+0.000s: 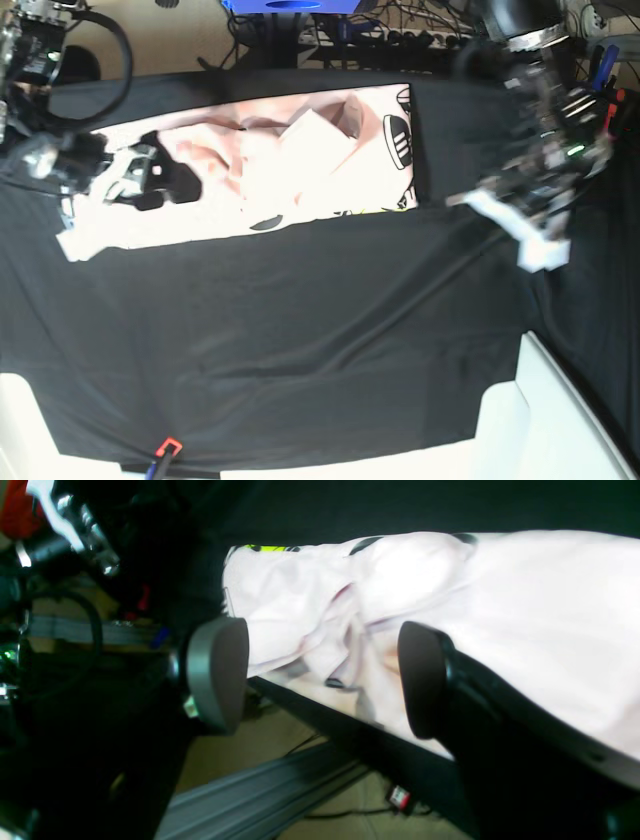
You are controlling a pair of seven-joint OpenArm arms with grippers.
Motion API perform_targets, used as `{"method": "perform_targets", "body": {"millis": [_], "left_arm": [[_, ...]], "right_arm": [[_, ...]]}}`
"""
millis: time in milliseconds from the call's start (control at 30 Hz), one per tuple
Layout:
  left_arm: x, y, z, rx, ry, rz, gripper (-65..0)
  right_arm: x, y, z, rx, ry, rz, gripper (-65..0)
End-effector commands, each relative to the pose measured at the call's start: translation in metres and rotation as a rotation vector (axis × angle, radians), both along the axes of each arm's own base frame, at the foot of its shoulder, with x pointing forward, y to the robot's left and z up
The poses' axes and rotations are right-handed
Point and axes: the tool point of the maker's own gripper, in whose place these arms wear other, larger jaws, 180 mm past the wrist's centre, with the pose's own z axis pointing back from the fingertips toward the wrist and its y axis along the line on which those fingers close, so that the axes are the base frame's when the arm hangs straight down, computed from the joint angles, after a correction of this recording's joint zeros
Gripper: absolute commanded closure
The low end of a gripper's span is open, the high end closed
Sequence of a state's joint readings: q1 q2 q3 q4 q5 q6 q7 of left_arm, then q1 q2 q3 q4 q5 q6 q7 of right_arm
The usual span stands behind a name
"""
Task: Fold the T-shirt properly
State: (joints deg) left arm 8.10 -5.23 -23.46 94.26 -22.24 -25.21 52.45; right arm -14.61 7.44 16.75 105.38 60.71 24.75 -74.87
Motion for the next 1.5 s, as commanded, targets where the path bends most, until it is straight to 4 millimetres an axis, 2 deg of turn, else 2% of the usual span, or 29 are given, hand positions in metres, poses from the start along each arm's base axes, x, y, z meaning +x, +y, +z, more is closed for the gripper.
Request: {"method": "perform_targets", "body": {"millis": [0,100,167,233,300,400,600,733,833,933,1100,1300,1467], "left_arm": [[0.001,0.027,0.015,0.050,-0.043,0.042,0.0],[-0.034,0.097,0.023,0.207,0.022,0.162,0.0],[-0.060,0.136,0.026,0.335,0.101,0.213,0.0],[-0.081,0.161,0.026,0.448,0.191,0.231,0.0],[-0.096,0.174,0.025,0.547,0.233,0.218,0.0],[-0.111,0.179,0.023,0.648,0.258,0.169,0.0],[-0.145,0.177,-0.011,0.705,0.382,0.112,0.0],[-0.154,0.177,-0.024,0.694,0.401,0.097,0.0],[-0.155,0.176,-0.027,0.686,0.406,0.100,0.0],[-0.155,0.174,-0.028,0.680,0.406,0.102,0.0],[-0.154,0.172,-0.030,0.676,0.405,0.098,0.0],[-0.154,0.171,-0.031,0.672,0.404,0.099,0.0],[-0.153,0.168,-0.033,0.663,0.402,0.101,0.0]], "right_arm": [[0.003,0.006,0.005,0.027,-0.014,0.005,-44.1],[0.006,0.019,-0.003,0.052,-0.004,0.023,-44.3],[0.014,0.029,-0.011,0.033,-0.008,0.042,-44.4],[0.019,0.035,-0.021,-0.042,-0.013,0.082,-44.5],[0.020,0.043,-0.031,-0.143,-0.018,0.145,-44.5],[0.021,0.050,-0.040,-0.261,-0.031,0.214,-44.7],[0.033,0.058,-0.047,-0.453,-0.084,0.320,-44.8],[0.038,0.062,-0.046,-0.511,-0.111,0.359,-44.8],[0.038,0.064,-0.054,-0.511,-0.088,0.376,-44.8],[0.035,0.063,-0.074,-0.501,-0.024,0.380,-44.8],[0.035,0.064,-0.084,-0.481,-0.011,0.366,-44.8],[0.041,0.066,-0.081,-0.483,-0.024,0.368,-44.4],[0.039,0.092,-0.077,-0.490,-0.069,0.468,-44.3]]}}
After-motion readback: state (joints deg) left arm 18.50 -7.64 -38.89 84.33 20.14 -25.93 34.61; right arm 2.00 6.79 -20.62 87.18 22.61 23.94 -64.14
